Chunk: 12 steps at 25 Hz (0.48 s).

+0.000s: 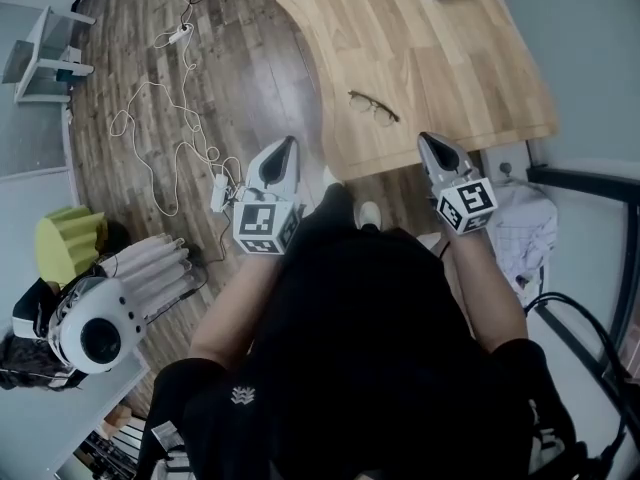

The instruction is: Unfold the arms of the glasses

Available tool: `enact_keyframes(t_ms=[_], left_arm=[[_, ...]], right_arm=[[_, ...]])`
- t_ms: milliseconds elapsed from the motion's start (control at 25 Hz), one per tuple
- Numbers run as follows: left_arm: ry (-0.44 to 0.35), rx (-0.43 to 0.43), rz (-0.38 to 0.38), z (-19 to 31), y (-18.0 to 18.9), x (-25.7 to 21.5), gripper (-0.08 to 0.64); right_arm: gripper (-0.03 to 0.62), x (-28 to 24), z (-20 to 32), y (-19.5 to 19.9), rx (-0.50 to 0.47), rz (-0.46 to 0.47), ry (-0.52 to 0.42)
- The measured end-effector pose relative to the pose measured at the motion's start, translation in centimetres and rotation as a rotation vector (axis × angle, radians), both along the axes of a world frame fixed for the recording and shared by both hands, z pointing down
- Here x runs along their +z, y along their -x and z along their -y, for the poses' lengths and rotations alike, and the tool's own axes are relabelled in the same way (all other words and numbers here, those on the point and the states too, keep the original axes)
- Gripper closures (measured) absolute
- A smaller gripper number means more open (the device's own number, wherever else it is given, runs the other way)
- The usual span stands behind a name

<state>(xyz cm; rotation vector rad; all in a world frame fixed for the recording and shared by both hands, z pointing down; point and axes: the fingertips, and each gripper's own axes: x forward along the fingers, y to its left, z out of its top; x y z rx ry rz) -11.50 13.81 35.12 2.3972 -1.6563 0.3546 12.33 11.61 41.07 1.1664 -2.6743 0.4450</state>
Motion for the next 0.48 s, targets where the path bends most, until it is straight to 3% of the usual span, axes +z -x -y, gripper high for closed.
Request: enact_keyframes(t_ms=[480], left_arm=[[0.015,0.147,-0.007,10.6,2.1,1.9,0.554]], right_arm=[[0.592,1.2,7.8,4.9,-0.001,-0.133,0.046]])
